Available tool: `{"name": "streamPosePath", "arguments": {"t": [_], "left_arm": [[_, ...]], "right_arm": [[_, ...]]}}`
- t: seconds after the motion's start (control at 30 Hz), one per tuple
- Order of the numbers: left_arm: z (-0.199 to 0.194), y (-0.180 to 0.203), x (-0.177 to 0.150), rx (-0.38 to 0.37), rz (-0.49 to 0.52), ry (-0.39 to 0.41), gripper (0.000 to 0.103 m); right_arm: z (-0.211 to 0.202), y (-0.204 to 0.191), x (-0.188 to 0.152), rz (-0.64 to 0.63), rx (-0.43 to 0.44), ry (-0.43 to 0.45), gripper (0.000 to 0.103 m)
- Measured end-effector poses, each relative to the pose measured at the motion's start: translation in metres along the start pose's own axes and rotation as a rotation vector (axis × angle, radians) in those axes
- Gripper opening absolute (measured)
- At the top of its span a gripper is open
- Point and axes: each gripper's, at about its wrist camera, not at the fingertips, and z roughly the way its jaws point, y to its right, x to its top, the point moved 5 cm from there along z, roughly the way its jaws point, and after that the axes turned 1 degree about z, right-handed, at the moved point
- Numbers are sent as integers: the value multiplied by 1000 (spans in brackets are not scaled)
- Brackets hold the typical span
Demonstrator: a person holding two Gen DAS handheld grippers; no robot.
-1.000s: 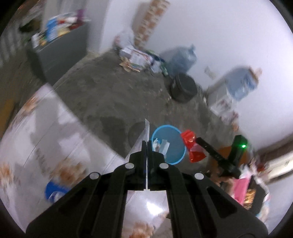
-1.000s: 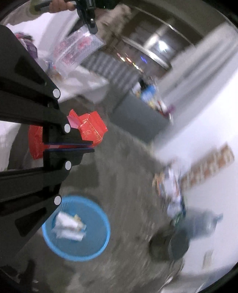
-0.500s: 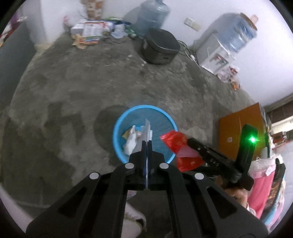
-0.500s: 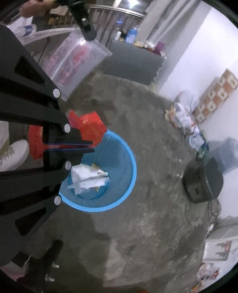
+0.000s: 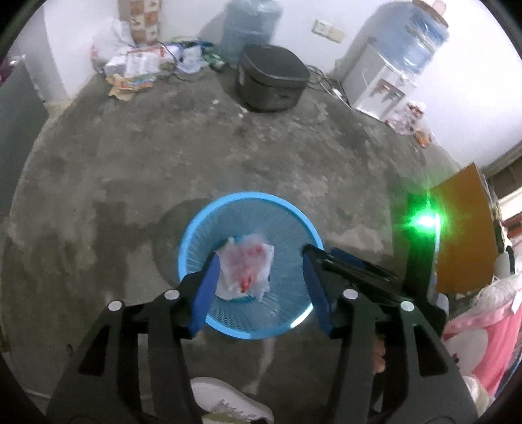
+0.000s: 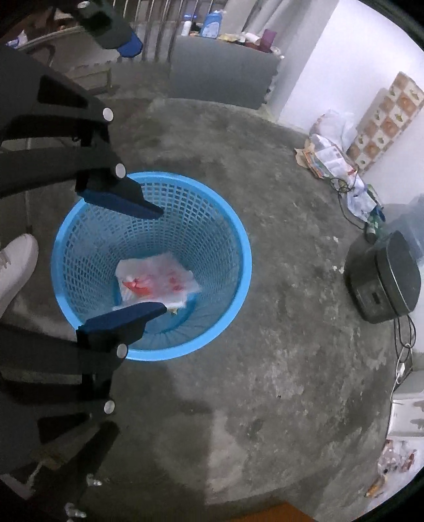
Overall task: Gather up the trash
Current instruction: 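Open the right gripper to drop the red wrapper into the wastebasket, then move both tools back to the table toward the Pepsi bottle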
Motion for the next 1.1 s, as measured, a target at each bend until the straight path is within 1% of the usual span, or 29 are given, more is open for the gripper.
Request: {"name": "streamPosePath", "arguments": {"t": [0.1,0.17,0.23,0.37,0.47,0.6,0.73,0.9,1.0,1.1], "left_arm": [[-20,-3,-2,19,-3,36,51],[-37,-3,-5,18,-14,69,51],[-61,-2,-9,15,-27,109,52],[-110,1,-24,9,-46,184,58],[-148,1,-39,58,-42,238,63],[-202,-7,-63,132,-84,309,66],[-251,-18,-96,207,-131,347,70],[-315,-38,-145,257,-195,402,73],[-357,-55,-187,299,-251,446,73],[-398,-74,-240,360,-317,486,73]], "right_arm": [[-17,0,-4,-3,3,27,53],[-31,-3,-8,-5,12,47,54],[-49,-7,-16,-14,13,69,57],[-91,-27,-35,-53,70,109,63],[-118,-44,-47,-117,104,135,67],[-154,-73,-65,-236,140,159,68],[-177,-99,-79,-326,180,161,68],[-198,-141,-102,-449,252,148,69],[-209,-167,-118,-523,305,142,74],[-218,-196,-136,-598,372,123,74]]}}
